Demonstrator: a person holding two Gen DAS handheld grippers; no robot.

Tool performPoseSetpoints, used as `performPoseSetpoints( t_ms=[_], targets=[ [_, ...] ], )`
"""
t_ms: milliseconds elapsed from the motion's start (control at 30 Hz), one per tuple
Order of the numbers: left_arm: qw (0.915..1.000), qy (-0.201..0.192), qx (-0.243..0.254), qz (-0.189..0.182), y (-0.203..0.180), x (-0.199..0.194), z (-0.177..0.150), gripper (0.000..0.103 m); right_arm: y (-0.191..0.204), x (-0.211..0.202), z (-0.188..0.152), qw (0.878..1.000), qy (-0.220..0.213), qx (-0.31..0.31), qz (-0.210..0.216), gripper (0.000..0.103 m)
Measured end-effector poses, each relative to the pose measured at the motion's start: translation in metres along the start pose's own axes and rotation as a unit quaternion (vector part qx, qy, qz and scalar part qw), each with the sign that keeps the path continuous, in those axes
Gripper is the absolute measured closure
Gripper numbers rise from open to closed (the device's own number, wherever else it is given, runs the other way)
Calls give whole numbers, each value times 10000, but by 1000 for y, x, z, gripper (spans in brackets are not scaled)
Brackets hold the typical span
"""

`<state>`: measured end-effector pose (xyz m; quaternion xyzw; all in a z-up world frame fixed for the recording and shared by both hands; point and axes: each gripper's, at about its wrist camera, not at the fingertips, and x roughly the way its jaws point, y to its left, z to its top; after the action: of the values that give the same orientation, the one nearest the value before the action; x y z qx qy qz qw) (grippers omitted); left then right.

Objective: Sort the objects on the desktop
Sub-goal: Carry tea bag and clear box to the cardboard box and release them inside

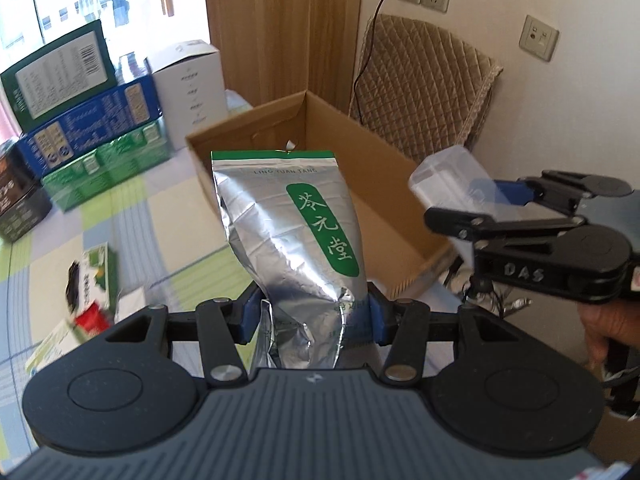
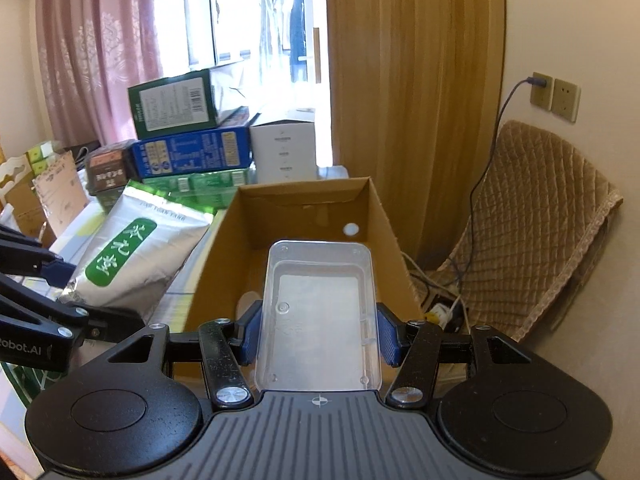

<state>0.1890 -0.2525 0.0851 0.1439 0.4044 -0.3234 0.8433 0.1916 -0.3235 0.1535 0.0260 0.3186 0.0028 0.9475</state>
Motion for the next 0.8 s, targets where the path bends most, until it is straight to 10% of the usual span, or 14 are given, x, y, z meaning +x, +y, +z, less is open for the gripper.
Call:
performPoseSetpoints(
  t_ms=[800],
  targets=[
    [9984,58,-466,-306,1,85,60,56,-41,76,15,9990,436,-29,-57,49]
  ],
)
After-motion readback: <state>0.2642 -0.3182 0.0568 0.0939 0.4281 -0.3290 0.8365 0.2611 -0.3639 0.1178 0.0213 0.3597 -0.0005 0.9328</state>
